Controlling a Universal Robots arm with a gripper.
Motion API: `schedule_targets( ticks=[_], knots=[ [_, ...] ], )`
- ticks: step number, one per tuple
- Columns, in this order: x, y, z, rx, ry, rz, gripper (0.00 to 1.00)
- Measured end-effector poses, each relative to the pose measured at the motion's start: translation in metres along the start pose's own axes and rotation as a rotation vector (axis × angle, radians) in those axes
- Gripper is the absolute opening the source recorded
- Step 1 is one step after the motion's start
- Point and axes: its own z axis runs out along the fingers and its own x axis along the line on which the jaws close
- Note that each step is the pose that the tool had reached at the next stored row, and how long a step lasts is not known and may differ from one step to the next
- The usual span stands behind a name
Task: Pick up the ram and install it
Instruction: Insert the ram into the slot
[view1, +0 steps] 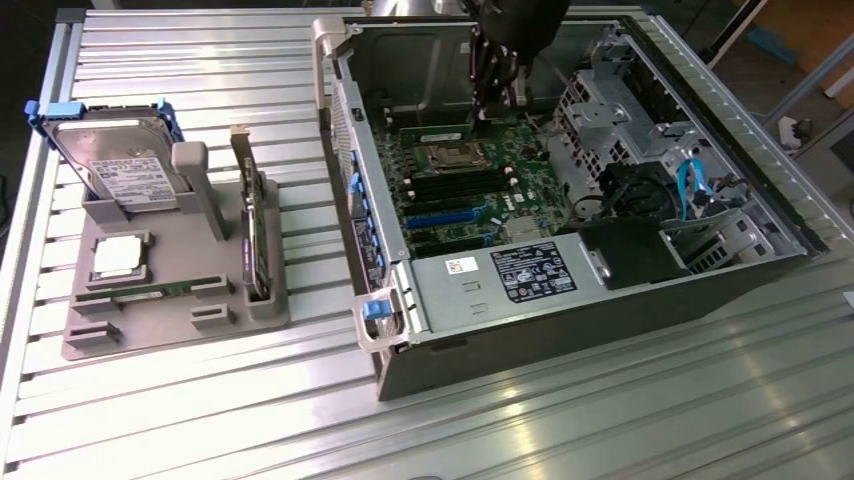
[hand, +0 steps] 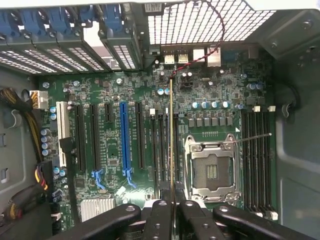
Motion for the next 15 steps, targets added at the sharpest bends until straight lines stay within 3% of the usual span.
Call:
schedule_targets(
  ticks=[15],
  knots=[
    [0.0,-0.0002,0.0186,0.0001,0.0,0.0,0.12]
  ],
)
